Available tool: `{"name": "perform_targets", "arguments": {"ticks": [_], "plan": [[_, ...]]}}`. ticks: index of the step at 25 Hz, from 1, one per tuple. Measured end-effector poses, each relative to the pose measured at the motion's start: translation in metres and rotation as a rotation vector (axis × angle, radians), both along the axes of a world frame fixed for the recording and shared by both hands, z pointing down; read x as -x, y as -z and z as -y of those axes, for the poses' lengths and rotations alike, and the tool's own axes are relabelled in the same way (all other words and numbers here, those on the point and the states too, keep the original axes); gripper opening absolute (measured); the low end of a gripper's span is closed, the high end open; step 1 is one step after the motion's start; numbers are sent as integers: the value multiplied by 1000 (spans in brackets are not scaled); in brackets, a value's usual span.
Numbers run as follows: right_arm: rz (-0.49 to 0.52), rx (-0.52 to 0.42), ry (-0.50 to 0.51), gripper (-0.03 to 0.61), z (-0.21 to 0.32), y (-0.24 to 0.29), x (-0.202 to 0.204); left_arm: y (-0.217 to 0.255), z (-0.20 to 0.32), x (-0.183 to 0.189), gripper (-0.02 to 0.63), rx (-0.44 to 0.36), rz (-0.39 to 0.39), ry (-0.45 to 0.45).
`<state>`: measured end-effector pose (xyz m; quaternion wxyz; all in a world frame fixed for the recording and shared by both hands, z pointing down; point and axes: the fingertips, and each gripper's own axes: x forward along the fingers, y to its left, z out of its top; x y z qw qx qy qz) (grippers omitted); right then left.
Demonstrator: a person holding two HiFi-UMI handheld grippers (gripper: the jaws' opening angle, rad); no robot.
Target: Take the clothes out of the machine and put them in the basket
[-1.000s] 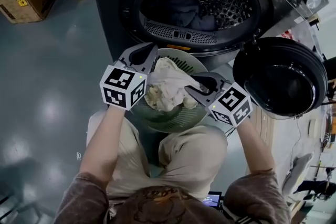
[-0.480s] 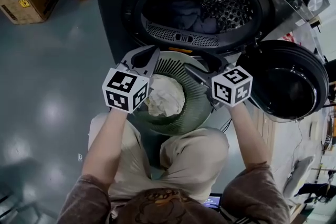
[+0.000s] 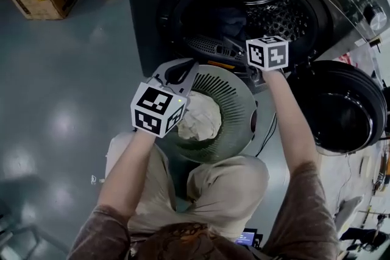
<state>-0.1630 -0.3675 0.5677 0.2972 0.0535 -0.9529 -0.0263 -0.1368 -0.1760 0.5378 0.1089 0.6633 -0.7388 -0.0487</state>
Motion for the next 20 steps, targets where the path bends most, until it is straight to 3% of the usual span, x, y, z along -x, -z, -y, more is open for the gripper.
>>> {"name": "perform_targets", "arguments": {"ticks": [5,12,20], "plan": [[-145,-85,-25,402,39,-27,34,2,0,1,6,0,4,12],[-349,-166,-1,434,62,-78,52,-1,-1,1,6,27,24,12],[-478,-66,35,371,60,-105,55,-4,3,1,6,52,27,8]]}}
